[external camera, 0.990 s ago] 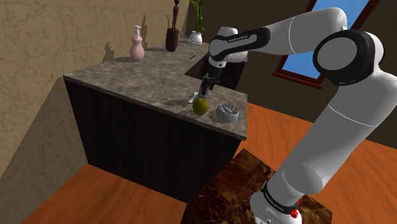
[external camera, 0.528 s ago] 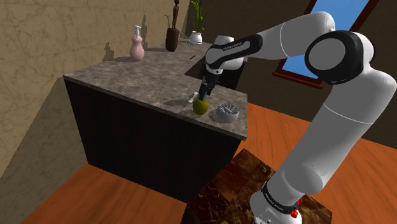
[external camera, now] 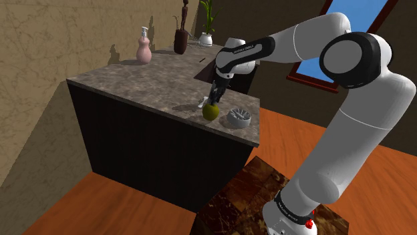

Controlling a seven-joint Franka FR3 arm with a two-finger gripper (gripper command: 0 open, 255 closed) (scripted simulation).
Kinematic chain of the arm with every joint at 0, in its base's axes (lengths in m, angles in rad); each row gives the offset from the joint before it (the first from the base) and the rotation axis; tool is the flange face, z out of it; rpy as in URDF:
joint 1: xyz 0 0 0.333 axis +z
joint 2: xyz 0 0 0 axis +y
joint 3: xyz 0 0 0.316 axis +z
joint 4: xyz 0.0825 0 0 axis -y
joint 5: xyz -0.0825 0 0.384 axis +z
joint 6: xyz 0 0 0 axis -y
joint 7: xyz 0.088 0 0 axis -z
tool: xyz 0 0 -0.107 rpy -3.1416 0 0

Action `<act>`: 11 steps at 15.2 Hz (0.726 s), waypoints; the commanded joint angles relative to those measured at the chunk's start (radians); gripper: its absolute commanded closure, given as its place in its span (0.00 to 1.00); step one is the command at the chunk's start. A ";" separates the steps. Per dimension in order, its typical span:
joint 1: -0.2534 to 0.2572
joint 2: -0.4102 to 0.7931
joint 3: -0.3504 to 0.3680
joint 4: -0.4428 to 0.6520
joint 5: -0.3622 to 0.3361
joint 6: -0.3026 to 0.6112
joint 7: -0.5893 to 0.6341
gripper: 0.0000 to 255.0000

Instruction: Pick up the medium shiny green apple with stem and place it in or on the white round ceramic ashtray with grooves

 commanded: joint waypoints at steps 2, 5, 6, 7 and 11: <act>0.000 0.000 0.000 0.000 0.000 0.000 0.000 1.00; 0.000 0.000 0.000 0.000 0.000 0.000 0.000 1.00; 0.000 0.000 0.000 0.000 0.000 0.000 0.000 1.00; 0.000 0.000 0.000 0.000 0.000 0.000 0.000 1.00; 0.000 -0.012 0.000 0.014 -0.005 -0.025 0.004 1.00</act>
